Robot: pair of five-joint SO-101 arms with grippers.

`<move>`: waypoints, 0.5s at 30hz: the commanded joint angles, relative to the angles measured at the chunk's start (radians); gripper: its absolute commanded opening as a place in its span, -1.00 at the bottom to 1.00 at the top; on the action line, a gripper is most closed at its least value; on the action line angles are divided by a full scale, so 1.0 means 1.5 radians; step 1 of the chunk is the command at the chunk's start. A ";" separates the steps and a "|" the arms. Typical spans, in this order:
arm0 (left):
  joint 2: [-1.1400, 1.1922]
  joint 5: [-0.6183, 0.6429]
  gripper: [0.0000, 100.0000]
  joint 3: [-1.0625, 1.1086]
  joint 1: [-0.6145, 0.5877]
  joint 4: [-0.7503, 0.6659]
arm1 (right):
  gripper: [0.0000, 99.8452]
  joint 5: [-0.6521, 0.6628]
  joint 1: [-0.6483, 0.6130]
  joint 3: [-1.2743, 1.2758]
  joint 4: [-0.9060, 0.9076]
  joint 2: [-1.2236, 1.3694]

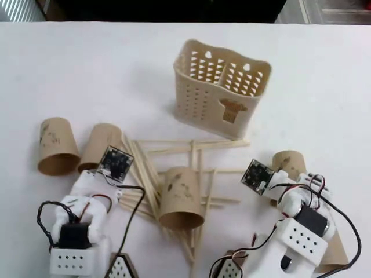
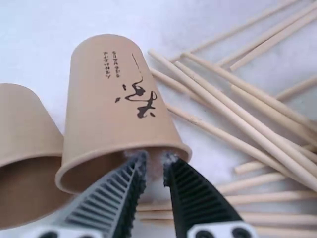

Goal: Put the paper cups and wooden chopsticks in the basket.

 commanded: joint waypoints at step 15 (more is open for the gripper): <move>-0.006 -0.006 -0.84 -0.003 0.006 -0.009 | -0.94 -0.254 0.020 -0.186 -0.020 -0.001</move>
